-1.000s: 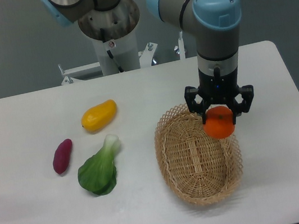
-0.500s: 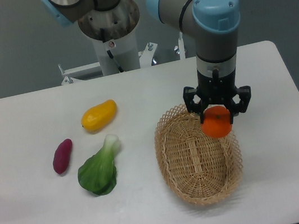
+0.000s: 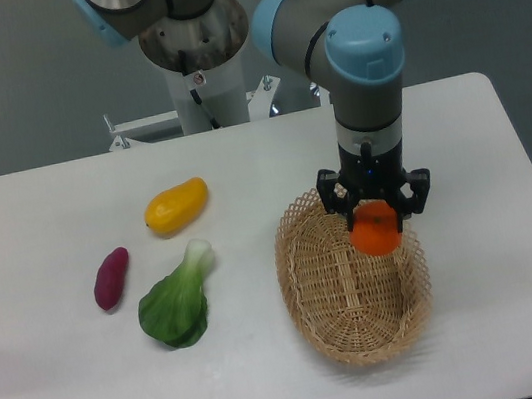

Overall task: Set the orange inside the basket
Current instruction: 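Lower the held orange into the wicker basket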

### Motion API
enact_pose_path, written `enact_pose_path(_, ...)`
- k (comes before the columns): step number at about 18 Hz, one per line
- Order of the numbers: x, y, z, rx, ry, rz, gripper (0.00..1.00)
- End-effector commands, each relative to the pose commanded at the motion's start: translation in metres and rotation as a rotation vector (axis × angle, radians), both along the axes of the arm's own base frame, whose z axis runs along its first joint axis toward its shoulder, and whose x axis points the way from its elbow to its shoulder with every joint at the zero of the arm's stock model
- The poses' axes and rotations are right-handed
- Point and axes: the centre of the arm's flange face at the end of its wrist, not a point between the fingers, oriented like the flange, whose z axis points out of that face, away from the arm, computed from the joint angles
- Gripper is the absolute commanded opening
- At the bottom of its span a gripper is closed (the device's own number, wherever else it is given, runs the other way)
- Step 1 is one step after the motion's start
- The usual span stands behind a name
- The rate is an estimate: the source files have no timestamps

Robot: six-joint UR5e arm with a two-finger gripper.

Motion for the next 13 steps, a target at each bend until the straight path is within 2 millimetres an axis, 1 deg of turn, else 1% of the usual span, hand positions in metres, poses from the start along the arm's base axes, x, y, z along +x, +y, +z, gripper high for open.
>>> enact_pose_path(2,-0.006,0.005,-0.016,-0.005,-0.012,0.004,0.59)
enact_pose_path(3,-0.009,0.007,-0.031,-0.016,-0.028,0.001,0.59)
enact_pose_path(4,-0.01,0.009,-0.038,-0.022,-0.039,0.001,0.59)
enact_pose_path(5,-0.008,0.013,-0.044,-0.028,-0.046,-0.006,0.59)
enact_pose_path(8,-0.001,0.015,-0.066,-0.048,-0.081,-0.016,0.6)
enact_pose_path(9,0.0,0.022,-0.073,-0.053,-0.087,-0.024,0.59)
enact_pose_path(11,0.003,0.022,-0.08,-0.062,-0.099,-0.027,0.59)
enact_pose_path(13,0.011,0.027,-0.091,-0.074,-0.116,-0.03,0.59)
